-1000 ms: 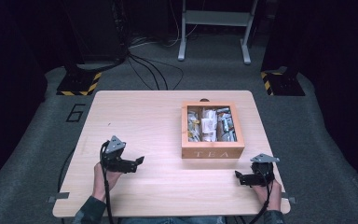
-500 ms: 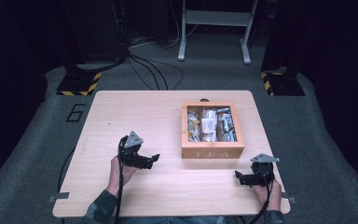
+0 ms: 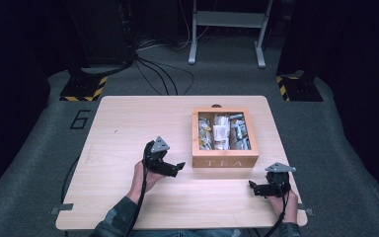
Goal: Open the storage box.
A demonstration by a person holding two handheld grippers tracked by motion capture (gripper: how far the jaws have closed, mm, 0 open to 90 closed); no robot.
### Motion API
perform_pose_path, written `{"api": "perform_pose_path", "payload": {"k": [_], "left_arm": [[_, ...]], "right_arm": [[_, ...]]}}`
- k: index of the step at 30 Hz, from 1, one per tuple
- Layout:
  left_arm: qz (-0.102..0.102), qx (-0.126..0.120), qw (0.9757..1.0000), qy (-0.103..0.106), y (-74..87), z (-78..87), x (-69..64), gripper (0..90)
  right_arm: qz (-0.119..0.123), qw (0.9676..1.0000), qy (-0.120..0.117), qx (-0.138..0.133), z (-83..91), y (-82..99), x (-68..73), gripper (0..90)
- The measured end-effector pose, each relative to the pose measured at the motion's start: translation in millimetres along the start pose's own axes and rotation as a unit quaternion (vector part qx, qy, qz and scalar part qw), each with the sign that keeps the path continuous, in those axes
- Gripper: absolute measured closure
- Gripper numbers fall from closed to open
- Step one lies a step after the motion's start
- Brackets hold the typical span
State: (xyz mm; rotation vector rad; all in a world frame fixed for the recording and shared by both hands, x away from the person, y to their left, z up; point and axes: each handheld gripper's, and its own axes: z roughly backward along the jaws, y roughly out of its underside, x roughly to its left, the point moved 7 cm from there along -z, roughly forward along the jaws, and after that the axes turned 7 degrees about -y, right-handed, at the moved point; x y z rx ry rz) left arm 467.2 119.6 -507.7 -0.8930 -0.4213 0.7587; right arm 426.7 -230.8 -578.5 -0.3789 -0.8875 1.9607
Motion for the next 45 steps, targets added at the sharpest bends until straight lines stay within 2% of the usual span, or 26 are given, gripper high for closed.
{"api": "perform_pose_path", "payload": {"k": [9,13,14,15,17,18,21,27,29,32,33,34,41,45], "left_arm": [[-0.010,0.009,0.9998,0.014,-5.7,-20.5,-11.0,0.0],[-0.002,0.009,0.9996,0.026,-6.4,-30.2,-16.3,0.5],[-0.005,0.005,0.9995,0.029,-6.7,-31.5,-17.1,4.8],[-0.002,0.000,0.9994,0.035,-7.6,-33.0,-19.0,13.0],[-0.004,-0.001,0.9994,0.034,-8.2,-34.9,-20.1,15.4],[-0.015,0.001,0.9992,0.036,-9.1,-37.3,-21.7,17.3],[-0.015,0.001,0.9991,0.040,-9.8,-42.0,-26.1,20.0],[-0.022,-0.006,0.9989,0.040,-11.5,-46.3,-30.6,30.7],[-0.028,-0.014,0.9990,0.033,-13.6,-46.7,-33.5,33.5],[-0.026,-0.019,0.9992,0.025,-15.0,-46.5,-33.3,35.3],[-0.020,-0.026,0.9993,0.017,-15.8,-46.4,-32.2,37.6],[-0.018,-0.026,0.9993,0.019,-15.9,-46.4,-32.0,38.8],[-0.030,-0.027,0.9991,0.010,-15.8,-46.1,-33.0,39.1],[-0.028,-0.032,0.9991,0.009,-15.3,-46.0,-33.4,39.5]], "right_arm": [[0.003,1.0000,-0.001,-0.001,0.3,0.0,0.0,2.2],[0.003,1.0000,-0.001,-0.001,0.3,0.0,0.0,2.3],[0.003,1.0000,-0.001,-0.001,0.3,0.0,0.0,2.6],[0.003,1.0000,-0.002,-0.002,0.4,0.0,0.2,2.8],[0.004,1.0000,-0.002,-0.003,0.3,-0.2,0.2,2.9],[0.004,1.0000,-0.001,-0.005,0.1,-0.3,0.2,2.9],[0.004,1.0000,-0.002,-0.003,0.3,-0.2,0.3,2.9],[0.004,1.0000,-0.002,-0.006,0.2,-0.4,0.2,2.9],[0.004,1.0000,-0.002,-0.006,0.2,-0.4,0.2,2.9],[0.004,1.0000,-0.002,-0.006,0.2,-0.4,0.2,3.0],[0.003,1.0000,-0.002,-0.008,0.3,-0.6,0.3,3.8],[0.003,1.0000,-0.002,-0.007,0.5,-0.4,0.5,3.9],[0.002,1.0000,-0.002,-0.007,0.6,-0.4,0.6,4.2],[0.002,1.0000,-0.002,-0.008,0.6,-0.4,0.7,4.2]]}}
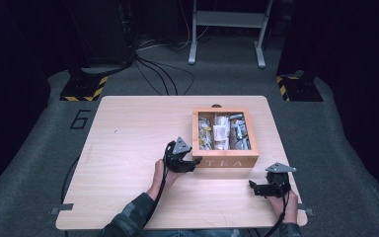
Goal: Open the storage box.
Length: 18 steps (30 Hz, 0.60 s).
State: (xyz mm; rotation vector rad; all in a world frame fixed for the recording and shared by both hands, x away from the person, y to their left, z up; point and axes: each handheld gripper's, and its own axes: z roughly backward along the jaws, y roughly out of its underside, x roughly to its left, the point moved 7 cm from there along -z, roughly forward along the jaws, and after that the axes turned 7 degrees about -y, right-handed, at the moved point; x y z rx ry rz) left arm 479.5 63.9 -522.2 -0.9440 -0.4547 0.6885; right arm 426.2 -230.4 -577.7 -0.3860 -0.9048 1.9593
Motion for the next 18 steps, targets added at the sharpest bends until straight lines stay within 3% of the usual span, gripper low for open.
{"api": "perform_pose_path", "payload": {"k": [18], "left_arm": [[0.005,-0.020,0.9998,-0.006,-0.8,1.3,-0.7,40.5]], "right_arm": [[0.000,1.0000,0.000,0.002,0.2,0.0,-0.3,4.5]]}}
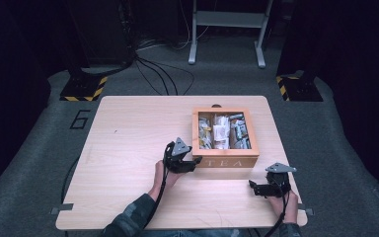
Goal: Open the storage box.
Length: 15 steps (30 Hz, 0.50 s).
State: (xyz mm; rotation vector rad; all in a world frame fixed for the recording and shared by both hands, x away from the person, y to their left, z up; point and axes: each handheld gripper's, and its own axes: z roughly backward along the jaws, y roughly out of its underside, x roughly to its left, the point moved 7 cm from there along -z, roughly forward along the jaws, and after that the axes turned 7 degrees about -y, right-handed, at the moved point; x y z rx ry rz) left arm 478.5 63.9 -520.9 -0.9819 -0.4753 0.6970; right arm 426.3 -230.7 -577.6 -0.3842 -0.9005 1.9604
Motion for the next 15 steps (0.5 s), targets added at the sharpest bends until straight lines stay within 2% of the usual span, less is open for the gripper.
{"api": "perform_pose_path", "payload": {"k": [15], "left_arm": [[0.003,-0.014,0.9999,-0.008,-3.6,0.7,-0.3,40.4]], "right_arm": [[0.000,1.0000,0.000,0.000,0.0,0.0,0.0,4.5]]}}
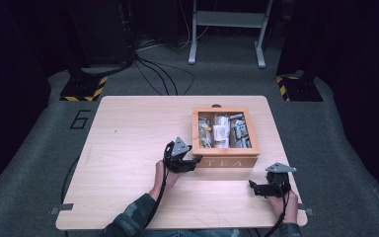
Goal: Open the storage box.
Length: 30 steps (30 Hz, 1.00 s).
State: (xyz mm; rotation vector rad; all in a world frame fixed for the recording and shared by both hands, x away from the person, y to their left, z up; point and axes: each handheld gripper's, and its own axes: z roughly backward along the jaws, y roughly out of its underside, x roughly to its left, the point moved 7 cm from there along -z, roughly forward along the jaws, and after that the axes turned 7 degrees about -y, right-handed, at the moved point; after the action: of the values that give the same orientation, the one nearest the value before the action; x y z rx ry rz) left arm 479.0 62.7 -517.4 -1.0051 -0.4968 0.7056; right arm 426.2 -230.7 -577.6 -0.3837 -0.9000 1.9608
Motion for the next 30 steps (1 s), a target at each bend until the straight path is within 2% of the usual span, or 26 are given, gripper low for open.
{"api": "perform_pose_path", "payload": {"k": [5,7,11,19,23,24,30], "left_arm": [[0.004,-0.003,1.0000,0.000,-0.4,-0.1,-0.3,40.2],[0.001,-0.002,1.0000,-0.005,-0.6,-0.1,-0.1,39.9],[-0.004,0.002,1.0000,-0.002,-0.6,0.3,0.5,39.8],[0.005,0.002,1.0000,0.003,-1.4,0.4,0.8,40.1],[0.002,-0.002,1.0000,-0.001,-2.9,1.0,2.3,39.6],[-0.011,0.000,0.9999,-0.005,-4.1,2.2,2.2,39.3],[-0.014,-0.006,0.9998,-0.008,-7.0,3.2,1.8,39.1]], "right_arm": [[0.000,1.0000,0.000,0.000,0.0,0.0,0.0,4.5],[0.000,1.0000,0.000,0.000,0.0,0.0,0.0,4.5],[0.000,1.0000,0.000,0.000,0.0,0.0,0.0,4.5],[0.000,1.0000,0.000,0.000,0.0,0.0,0.0,4.5],[0.000,1.0000,0.000,0.000,0.0,0.0,0.0,4.5],[0.000,1.0000,0.000,0.000,0.0,0.0,0.0,4.5],[0.004,1.0000,0.000,-0.004,-0.1,-0.3,-0.2,4.9]]}}
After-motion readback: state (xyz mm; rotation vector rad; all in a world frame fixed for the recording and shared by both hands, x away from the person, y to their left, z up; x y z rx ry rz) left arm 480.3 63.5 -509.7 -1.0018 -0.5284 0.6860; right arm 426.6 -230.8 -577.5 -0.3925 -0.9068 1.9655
